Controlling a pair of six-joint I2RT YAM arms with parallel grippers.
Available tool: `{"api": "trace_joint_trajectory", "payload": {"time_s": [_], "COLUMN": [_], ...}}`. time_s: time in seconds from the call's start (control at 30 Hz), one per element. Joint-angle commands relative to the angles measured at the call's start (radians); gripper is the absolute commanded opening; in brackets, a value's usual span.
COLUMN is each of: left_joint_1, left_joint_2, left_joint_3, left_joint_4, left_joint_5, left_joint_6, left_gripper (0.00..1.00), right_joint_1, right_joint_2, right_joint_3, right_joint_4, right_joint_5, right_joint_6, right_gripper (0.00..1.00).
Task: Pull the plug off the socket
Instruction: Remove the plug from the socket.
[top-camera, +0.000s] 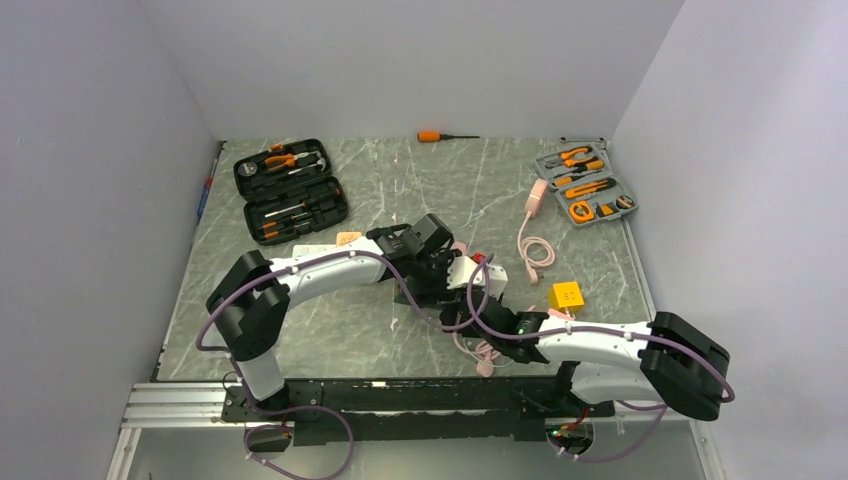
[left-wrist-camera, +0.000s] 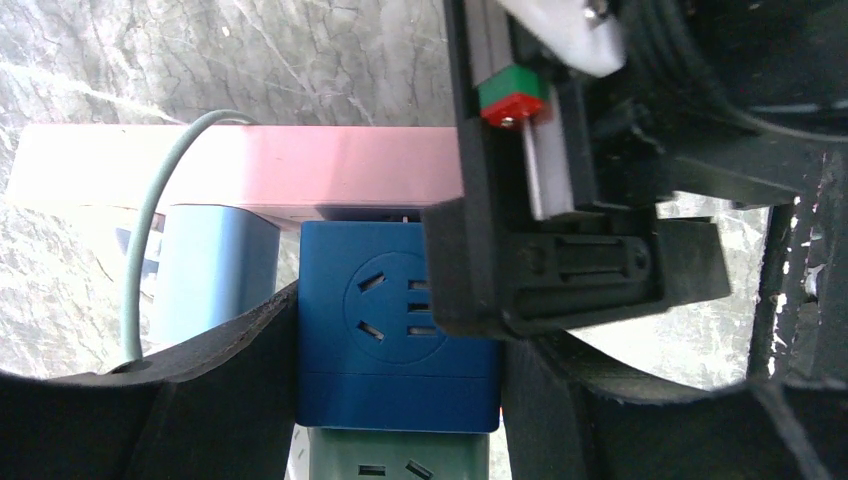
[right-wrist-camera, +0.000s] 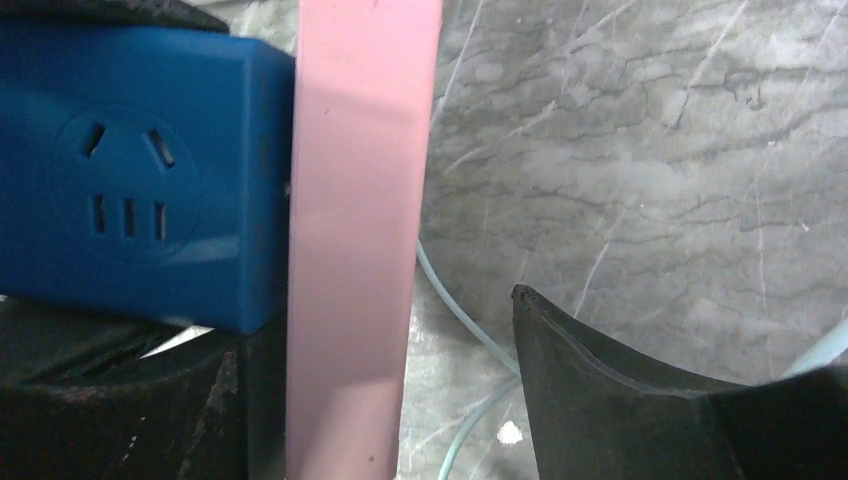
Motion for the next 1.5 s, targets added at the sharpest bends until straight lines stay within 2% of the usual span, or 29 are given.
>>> {"api": "trace_joint_trajectory", "payload": {"time_s": [0.0, 0.13, 0.2, 0.43, 0.47, 0.63, 0.73, 0.97, 1.23, 1.47], "left_joint_1": [-0.003, -0.011, -0.011, -0.011, -0.011, -0.003, 0.025, 0.138, 0.157, 0.160], "left_joint_2": [0.004, -0.004, -0.008, -0.009, -0.009, -0.045, -0.072, -0.100, -0.079, -0.026], "left_joint_3": [0.061, 0.055, 0.049, 0.035, 0.032, 0.000, -0.020, -0.026, -0.032, 0.034], "left_joint_4": [-0.038, -0.040, -0.044, -0.056, -0.058, -0.083, -0.121, -0.223, -0.294, -0.295], "left_joint_5": [0.008, 0.011, 0.004, -0.036, -0.049, -0.102, -0.081, -0.040, -0.047, -0.060], "left_joint_6": [-0.081, -0.081, -0.075, -0.040, -0.031, 0.035, 0.075, 0.188, 0.337, 0.357], "left_gripper": [0.00, 0.00, 0.00, 0.00, 0.00, 0.00, 0.00, 0.00, 0.00, 0.00], "right_joint_1": [-0.038, -0.064, -0.063, -0.067, -0.068, -0.095, -0.093, -0.080, -0.015, 0.102], "right_joint_2": [0.030, 0.046, 0.049, 0.032, 0.033, 0.059, 0.072, 0.047, 0.105, 0.143], "right_joint_3": [-0.025, -0.018, -0.013, -0.024, -0.020, -0.002, 0.005, -0.037, 0.052, 0.067], "right_joint_4": [0.122, 0.159, 0.153, 0.064, 0.032, -0.161, -0.241, -0.251, -0.316, -0.353], "right_joint_5": [-0.027, -0.049, -0.050, -0.019, 0.004, 0.058, 0.088, 0.088, 0.116, 0.131], "right_joint_6": [-0.028, -0.043, -0.044, -0.003, 0.017, 0.097, 0.120, 0.131, 0.073, 0.123], "right_gripper": [0.69, 0.58, 0.49, 0.04, 0.00, 0.00, 0.00, 0.00, 0.00, 0.00]}}
